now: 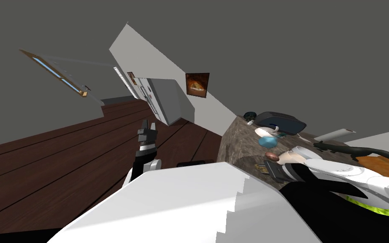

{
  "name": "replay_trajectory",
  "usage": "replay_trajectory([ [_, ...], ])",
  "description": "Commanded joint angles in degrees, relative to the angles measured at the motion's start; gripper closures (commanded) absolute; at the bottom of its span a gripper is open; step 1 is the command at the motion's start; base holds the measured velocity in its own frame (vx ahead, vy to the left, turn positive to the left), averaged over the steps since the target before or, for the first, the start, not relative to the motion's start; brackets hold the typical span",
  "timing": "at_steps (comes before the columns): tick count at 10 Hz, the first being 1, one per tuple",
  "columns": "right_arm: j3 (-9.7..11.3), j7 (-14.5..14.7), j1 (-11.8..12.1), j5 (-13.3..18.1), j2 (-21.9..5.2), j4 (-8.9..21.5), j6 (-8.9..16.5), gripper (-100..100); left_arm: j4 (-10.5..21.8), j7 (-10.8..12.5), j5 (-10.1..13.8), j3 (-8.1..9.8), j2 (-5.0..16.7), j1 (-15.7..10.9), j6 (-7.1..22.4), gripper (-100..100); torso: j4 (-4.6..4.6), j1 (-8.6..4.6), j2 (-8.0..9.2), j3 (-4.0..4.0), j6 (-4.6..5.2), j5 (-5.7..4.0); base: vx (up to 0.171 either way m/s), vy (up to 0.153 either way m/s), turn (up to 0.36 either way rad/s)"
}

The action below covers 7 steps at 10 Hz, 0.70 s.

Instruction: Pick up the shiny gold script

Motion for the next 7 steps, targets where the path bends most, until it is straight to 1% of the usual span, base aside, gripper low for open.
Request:
replay_trajectory([
  [1,0.0,-2.5,-0.2,0.3,-0.9,-1.1,1.0,100,0.0,0.0,0.0,0.0,0.0,0.0,0.0,0,0.0,0.0,0.0,0.0,0.0,0.0,-0.085,-0.031,0.043],
  [2,-0.4,-4.3,-0.3,0.9,-2.4,-2.7,2.1,100,0.0,0.0,0.0,0.0,0.0,0.0,0.0,0,-0.01,0.03,-0.03,-0.02,0.03,-0.03,-0.121,-0.022,0.056],
  [3,-0.4,-5.6,-0.3,0.9,-2.4,-2.7,2.1,100,0.0,0.0,0.0,0.0,0.0,0.0,0.0,0,0.01,0.06,0.05,0.03,0.0,0.0,-0.098,-0.026,0.05],
  [4,-0.7,-7.3,-0.4,1.4,-3.9,-4.3,3.2,100,0.0,0.0,0.0,0.0,0.0,0.0,0.0,0,0.0,0.07,0.02,0.02,0.05,-0.01,-0.102,-0.016,0.065],
  [5,-0.7,-8.7,-0.4,1.4,-3.9,-4.3,3.2,100,0.0,0.0,0.0,0.0,0.0,0.0,0.0,0,0.0,0.11,0.02,0.01,0.0,0.02,-0.086,-0.013,0.04],
  [6,-1.0,-10.1,-0.5,2.0,-5.5,-5.8,4.4,100,0.0,0.0,0.0,0.0,0.0,0.0,0.0,0,-0.01,0.12,-0.02,0.0,0.06,0.0,-0.108,-0.03,0.059],
  [7,-1.0,-11.6,-0.5,2.0,-5.5,-5.8,4.4,100,0.0,0.0,0.0,0.0,0.0,0.0,0.0,0,0.0,0.06,0.02,0.01,0.01,0.0,-0.089,-0.021,0.046],
])
